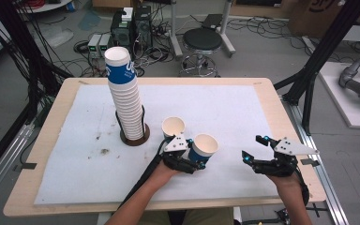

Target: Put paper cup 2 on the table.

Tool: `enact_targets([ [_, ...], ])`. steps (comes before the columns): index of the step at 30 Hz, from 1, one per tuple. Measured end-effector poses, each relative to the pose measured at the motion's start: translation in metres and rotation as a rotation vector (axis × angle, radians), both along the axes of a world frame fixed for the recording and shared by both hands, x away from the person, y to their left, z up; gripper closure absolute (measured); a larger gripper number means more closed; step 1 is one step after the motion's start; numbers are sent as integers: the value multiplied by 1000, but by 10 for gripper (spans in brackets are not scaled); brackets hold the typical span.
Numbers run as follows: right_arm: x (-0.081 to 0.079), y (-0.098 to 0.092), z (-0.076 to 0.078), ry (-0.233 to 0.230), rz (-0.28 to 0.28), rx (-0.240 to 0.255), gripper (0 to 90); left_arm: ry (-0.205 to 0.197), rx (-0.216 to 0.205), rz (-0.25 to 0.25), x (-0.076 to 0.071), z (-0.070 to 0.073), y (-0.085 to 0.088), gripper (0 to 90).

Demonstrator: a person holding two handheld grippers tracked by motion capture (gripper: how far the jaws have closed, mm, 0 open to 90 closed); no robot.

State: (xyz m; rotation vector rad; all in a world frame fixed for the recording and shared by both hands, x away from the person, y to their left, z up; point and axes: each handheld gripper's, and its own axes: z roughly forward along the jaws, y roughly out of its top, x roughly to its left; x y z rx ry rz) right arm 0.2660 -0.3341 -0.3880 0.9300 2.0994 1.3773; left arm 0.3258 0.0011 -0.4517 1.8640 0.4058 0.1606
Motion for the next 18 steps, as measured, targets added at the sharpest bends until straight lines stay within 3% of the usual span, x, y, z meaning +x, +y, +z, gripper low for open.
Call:
enact_targets([
  [6, 0, 1, 0, 2, 4, 0, 203, 14, 119, 25, -2, 1, -4, 259],
  [14, 1, 1, -1, -6, 8, -6, 203, 23, 169, 21, -6, 4, 5, 259],
  [18, 1, 4, -1, 2, 14, -10, 203, 39, 173, 19, -8, 2, 12, 259],
])
